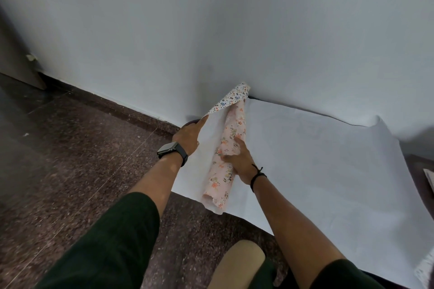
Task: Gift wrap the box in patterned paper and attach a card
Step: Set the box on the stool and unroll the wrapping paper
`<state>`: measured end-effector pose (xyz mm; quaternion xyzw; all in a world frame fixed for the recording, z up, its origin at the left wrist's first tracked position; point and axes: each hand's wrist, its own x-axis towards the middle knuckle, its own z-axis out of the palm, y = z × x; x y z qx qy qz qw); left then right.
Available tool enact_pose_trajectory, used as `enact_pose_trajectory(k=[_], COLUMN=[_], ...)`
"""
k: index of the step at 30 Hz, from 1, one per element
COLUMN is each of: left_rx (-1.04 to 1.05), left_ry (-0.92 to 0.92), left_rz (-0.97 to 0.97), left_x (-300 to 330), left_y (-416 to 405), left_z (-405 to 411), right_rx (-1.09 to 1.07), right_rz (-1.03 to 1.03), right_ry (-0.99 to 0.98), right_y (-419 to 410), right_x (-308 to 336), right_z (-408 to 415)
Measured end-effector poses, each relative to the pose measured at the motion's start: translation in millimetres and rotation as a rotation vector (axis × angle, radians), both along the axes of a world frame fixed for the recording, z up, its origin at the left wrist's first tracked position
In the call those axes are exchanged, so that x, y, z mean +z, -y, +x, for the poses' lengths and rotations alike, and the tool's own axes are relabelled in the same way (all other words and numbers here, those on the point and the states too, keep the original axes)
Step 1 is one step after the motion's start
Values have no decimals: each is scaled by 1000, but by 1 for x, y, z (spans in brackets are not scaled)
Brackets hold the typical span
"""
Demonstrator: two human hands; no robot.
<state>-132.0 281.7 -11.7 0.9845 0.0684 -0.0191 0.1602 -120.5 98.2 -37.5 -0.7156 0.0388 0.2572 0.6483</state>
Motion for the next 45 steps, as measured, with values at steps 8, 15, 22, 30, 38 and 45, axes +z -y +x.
enact_pose_trajectory(k=[8,15,22,30,38,45], left_rx=[14,46,72,67,88,90], left_ry=[1,-15,-136,-208,-129,-78], left_rz=[-25,60,282,193,147,70], left_x=[-2,-10,-5,14,19,12], left_y=[1,4,13,15,9,12], left_z=[-3,-10,-33,-54,-70,-76], right_rx=[5,2,-62,-62,-67,-32], right_rz=[186,102,71,-141,106,218], right_ry=[-71,14,32,-13,-167,-203], right_y=[10,8,-4,-19,-1,9], right_x=[3,-3,-5,-8,-11,6], right_z=[1,2,-13,-43,-43,-50])
